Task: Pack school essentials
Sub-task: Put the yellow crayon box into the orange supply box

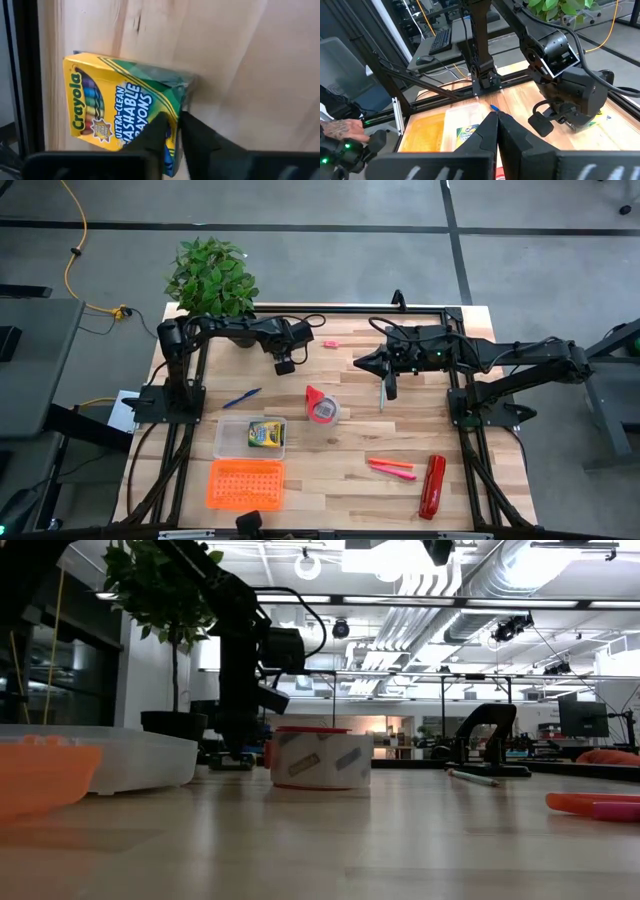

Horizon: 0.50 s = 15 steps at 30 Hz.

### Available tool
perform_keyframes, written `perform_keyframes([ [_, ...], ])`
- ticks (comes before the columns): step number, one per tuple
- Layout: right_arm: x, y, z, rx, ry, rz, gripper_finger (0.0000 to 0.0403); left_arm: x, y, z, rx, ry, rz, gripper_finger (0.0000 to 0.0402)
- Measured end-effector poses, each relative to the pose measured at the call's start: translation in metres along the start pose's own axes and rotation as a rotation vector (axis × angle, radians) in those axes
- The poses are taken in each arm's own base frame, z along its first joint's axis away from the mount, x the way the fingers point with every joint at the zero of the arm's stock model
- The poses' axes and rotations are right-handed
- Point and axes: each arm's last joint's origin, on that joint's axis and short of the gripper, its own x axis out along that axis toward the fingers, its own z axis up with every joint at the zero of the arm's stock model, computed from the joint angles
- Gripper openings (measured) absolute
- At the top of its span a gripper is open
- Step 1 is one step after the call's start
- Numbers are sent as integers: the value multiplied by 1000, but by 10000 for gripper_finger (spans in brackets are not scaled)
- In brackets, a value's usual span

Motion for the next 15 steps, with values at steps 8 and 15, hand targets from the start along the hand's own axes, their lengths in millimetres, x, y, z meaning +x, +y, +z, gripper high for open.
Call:
perform_keyframes([
  [8,0,0,0,-3,0,0,0,-7,-5,-3,2,8,-33,3],
  [15,0,0,0,-11,4,0,0,-33,-24,-7,-3,-22,-121,1],
])
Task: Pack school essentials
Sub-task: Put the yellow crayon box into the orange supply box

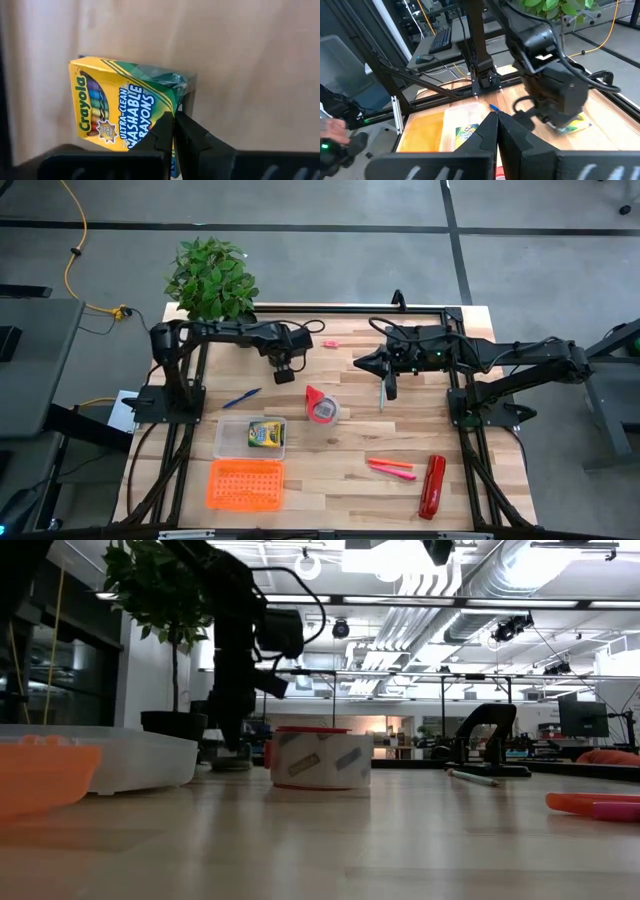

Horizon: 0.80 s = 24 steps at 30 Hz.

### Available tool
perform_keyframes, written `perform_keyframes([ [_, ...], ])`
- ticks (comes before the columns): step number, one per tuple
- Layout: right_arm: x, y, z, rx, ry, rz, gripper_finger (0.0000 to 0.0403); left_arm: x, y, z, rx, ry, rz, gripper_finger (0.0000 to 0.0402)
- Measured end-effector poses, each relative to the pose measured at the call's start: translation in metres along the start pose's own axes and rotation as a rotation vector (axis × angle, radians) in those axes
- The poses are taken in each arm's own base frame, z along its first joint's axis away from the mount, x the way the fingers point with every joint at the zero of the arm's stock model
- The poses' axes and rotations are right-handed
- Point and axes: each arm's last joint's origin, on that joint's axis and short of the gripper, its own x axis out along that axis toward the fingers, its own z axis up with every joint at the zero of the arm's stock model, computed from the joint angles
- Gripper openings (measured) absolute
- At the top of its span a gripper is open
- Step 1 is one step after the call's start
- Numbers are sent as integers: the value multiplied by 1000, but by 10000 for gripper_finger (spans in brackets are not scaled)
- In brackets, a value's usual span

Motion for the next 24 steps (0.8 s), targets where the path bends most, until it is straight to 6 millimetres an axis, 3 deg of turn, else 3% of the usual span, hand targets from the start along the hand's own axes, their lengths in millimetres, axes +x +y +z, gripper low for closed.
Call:
perform_keyframes([
  [8,0,0,-1,0,5,-1,0,-16,-51,-7,10,42,-178,0],
  [15,0,0,-1,-12,6,-1,0,-27,-103,-14,168,16,-200,1],
  [19,0,0,-1,-12,8,-1,0,-31,-115,-15,210,-5,-184,12],
  [24,0,0,-1,-14,13,-3,0,-31,-112,-15,173,1,-189,54],
])
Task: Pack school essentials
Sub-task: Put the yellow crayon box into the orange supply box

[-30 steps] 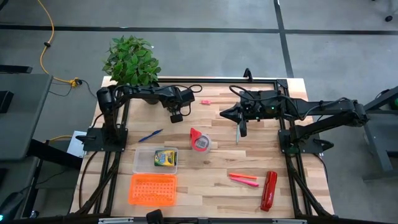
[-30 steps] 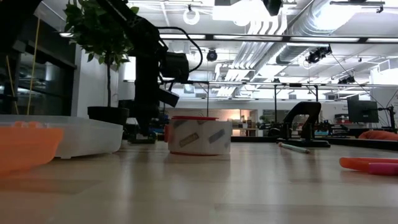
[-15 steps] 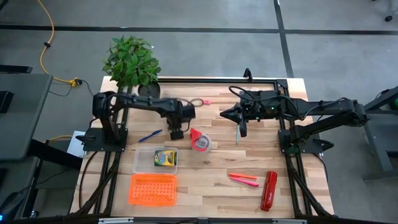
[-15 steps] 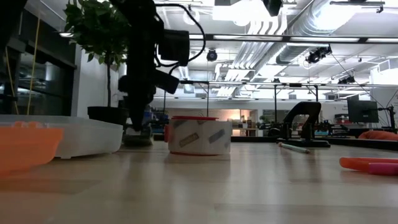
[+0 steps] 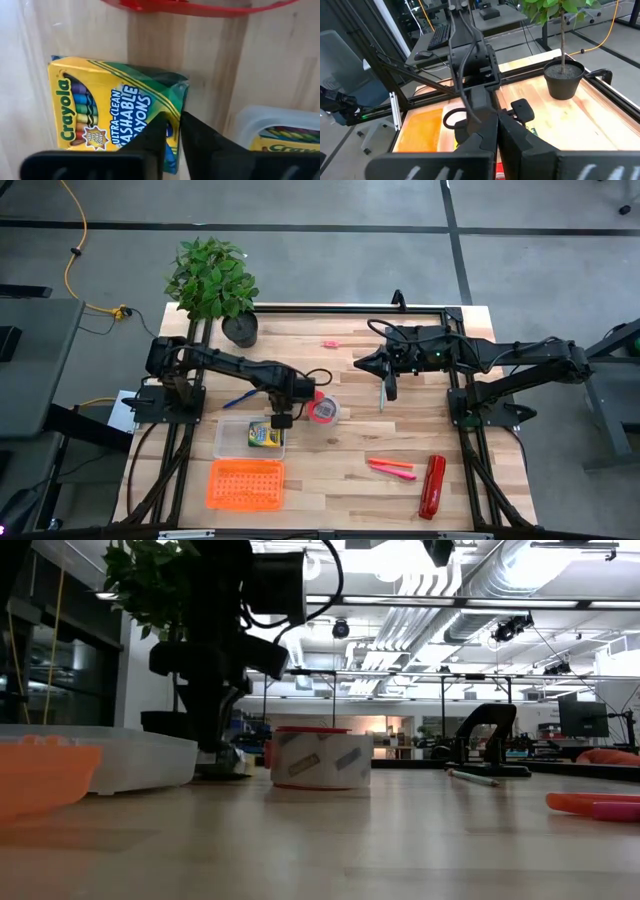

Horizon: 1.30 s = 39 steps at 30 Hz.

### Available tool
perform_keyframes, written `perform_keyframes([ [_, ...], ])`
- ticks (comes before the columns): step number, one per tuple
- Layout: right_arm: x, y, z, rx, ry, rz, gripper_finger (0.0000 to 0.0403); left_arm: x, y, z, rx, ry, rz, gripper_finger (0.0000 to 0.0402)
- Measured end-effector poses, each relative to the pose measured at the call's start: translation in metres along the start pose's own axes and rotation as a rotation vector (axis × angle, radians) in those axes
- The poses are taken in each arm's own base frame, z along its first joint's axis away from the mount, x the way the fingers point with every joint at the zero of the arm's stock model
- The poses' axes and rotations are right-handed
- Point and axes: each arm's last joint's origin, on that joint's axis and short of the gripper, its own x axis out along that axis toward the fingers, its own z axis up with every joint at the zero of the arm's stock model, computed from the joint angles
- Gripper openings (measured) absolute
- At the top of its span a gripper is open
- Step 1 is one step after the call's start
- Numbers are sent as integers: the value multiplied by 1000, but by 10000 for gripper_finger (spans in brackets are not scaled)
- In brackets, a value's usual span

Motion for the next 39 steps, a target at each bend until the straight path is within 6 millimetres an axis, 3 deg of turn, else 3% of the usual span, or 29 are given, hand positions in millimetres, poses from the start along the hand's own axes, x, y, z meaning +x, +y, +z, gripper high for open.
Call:
perform_keyframes([
  [7,0,0,0,-14,5,-1,0,-16,14,-5,-42,-29,-74,124],
  [13,0,-1,-2,-14,24,-5,0,-61,30,-19,-209,-183,-120,156],
  [17,0,-1,-6,-9,56,-13,0,-86,33,-35,-355,-375,-150,161],
  [20,0,-2,-8,-6,77,-18,0,-77,30,-56,-499,-459,-212,161],
  [25,0,-2,-8,-6,78,-19,0,-40,24,-104,-784,-485,-297,161],
  [29,0,-2,-8,-17,78,-19,0,-13,21,-128,-1045,-526,-332,161],
  [33,0,-2,-8,-22,77,-26,0,6,24,-138,-1216,-539,-312,161],
  [39,0,-2,-8,-22,77,-27,0,18,30,-128,-1280,-551,-294,161],
])
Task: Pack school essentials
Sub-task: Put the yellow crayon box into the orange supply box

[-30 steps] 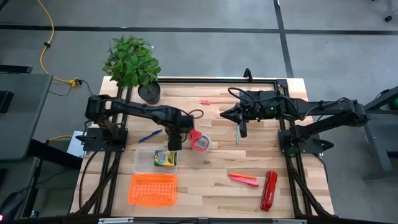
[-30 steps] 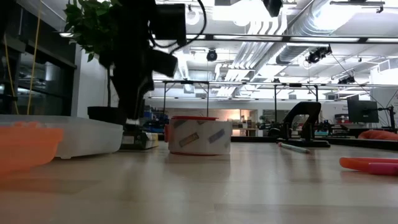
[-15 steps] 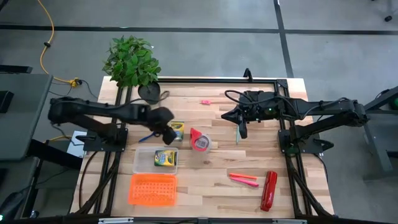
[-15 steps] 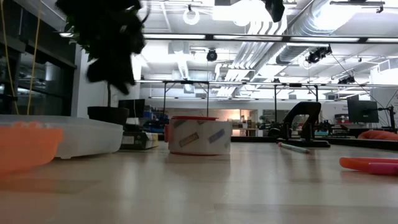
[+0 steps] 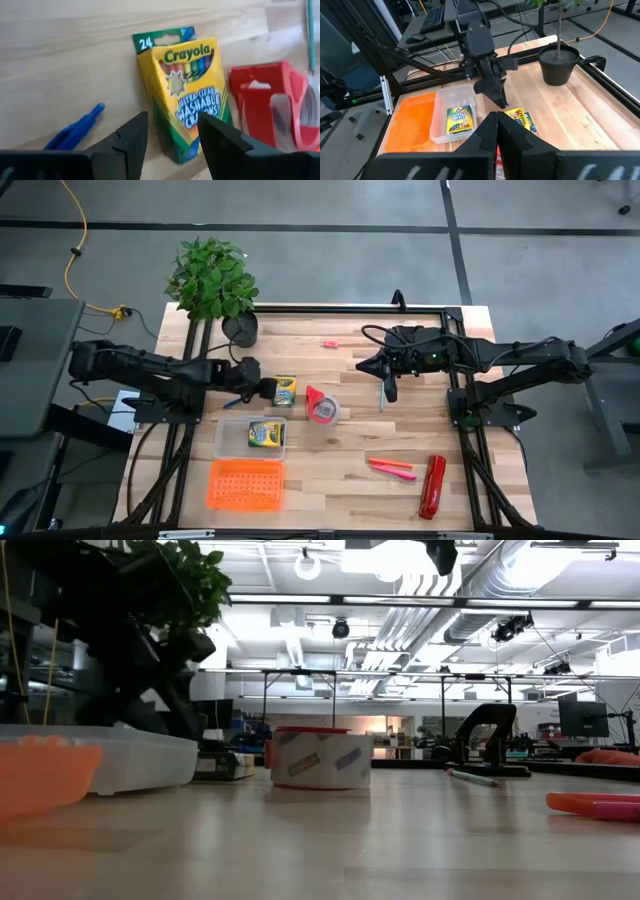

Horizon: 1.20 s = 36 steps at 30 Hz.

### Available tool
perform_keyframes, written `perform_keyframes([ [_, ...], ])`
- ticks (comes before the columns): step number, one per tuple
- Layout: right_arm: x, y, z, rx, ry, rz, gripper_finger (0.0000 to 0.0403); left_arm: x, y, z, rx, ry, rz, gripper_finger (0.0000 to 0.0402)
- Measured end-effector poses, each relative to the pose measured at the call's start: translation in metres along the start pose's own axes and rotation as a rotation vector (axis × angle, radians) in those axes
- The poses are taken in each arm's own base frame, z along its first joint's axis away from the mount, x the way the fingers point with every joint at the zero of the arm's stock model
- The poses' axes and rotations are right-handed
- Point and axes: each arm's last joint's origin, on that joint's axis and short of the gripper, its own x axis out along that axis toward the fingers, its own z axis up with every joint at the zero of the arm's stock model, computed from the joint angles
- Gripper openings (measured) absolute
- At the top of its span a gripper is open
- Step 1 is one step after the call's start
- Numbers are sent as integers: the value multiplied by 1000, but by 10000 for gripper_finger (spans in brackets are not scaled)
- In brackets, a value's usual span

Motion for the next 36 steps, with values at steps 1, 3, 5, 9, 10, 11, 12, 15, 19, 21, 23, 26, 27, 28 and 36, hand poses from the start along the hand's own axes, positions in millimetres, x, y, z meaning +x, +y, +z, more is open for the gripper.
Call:
perform_keyframes([
  [1,0,0,0,0,0,0,0,3,-1,1,1,-4,-4,161],
  [3,0,0,0,0,0,0,0,9,-1,3,-3,-9,3,161],
  [5,0,0,0,3,0,0,0,15,0,4,-23,-9,9,161],
  [9,0,0,0,8,0,0,0,21,-4,7,-37,-21,-25,161],
  [10,0,0,0,8,0,0,0,22,-4,8,-40,-25,-30,161],
  [11,0,0,0,8,0,0,0,23,-4,8,-42,-27,-32,161],
  [12,0,0,0,8,0,0,0,23,-5,9,-45,-30,-36,161],
  [15,0,0,0,8,0,0,0,26,-3,9,-40,-26,-21,161],
  [19,0,0,0,8,0,0,0,30,-1,8,-28,6,-3,150],
  [21,0,0,0,8,0,0,0,33,0,7,-27,15,7,135],
  [23,0,0,0,8,0,0,0,35,0,6,-26,17,6,118],
  [26,0,0,0,12,0,0,0,35,-2,7,-11,10,-9,90],
  [27,0,0,0,13,0,0,0,35,-2,7,-5,4,-12,81],
  [28,0,0,0,15,0,0,0,35,-3,8,4,-3,-18,71],
  [36,0,0,0,27,0,0,0,28,-5,14,98,-35,-59,4],
])
